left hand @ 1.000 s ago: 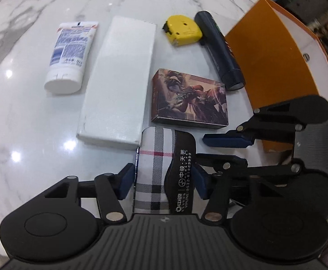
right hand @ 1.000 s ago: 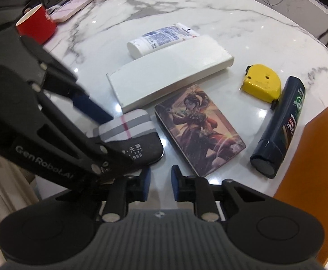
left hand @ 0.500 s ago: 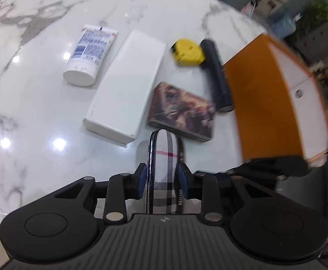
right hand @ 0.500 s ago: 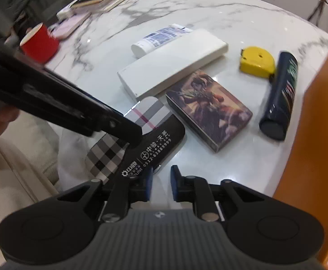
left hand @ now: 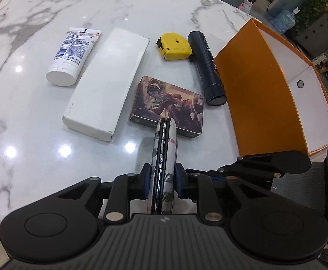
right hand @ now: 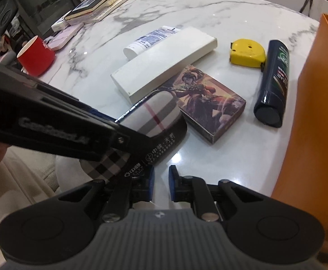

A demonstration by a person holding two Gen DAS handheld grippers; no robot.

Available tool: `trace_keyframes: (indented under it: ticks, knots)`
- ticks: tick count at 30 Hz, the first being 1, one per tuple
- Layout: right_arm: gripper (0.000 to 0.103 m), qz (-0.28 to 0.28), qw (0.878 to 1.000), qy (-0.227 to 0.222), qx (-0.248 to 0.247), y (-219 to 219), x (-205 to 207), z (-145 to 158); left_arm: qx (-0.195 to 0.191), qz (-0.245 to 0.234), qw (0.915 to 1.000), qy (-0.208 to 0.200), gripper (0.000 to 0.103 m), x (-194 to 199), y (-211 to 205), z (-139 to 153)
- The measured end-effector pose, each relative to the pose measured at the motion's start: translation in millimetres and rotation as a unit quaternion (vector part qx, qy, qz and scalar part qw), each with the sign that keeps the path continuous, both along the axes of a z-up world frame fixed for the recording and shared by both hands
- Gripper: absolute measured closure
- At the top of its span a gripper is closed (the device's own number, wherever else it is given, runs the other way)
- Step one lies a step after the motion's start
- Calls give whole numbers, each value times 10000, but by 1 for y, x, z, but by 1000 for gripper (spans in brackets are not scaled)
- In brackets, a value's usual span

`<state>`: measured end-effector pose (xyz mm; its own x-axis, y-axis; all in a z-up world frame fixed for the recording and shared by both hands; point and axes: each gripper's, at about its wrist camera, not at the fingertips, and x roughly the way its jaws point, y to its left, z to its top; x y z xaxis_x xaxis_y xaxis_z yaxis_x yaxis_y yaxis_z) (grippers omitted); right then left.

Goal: Organize rigid objects
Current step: 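Grasp the anime-print card box with the right tool while the left tool holds the plaid case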

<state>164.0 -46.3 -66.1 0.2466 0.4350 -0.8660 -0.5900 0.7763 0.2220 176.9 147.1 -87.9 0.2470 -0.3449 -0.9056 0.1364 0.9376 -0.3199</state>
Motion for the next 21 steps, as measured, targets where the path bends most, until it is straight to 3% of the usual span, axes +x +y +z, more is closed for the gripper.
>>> trace_keyframes:
  ticks: [4,8,11,15,19,21]
  knots:
    - [86,197,9997,-83,-84,2,1,6,3,54,9996,-282,81,-5,2,8]
    - [83,544,9979,-306,-177,4,9,22,-103,419,9961,-773,81,-10,12,22]
    - [67,830,9938,-565,-471,10,24,33,-268,725,9916,-1040,81,-12,23,28]
    - [54,1285,9829,-922,-947,23,46,38,-366,1063,9859,-1241,81,-8,33,31]
    - [41,1681,9720,-931,-1354,38,70,28,-691,1329,9812,-1213,81,-3,44,25]
    - [40,1783,9714,-739,-1382,43,81,24,-755,1383,9799,-1224,81,-1,47,22]
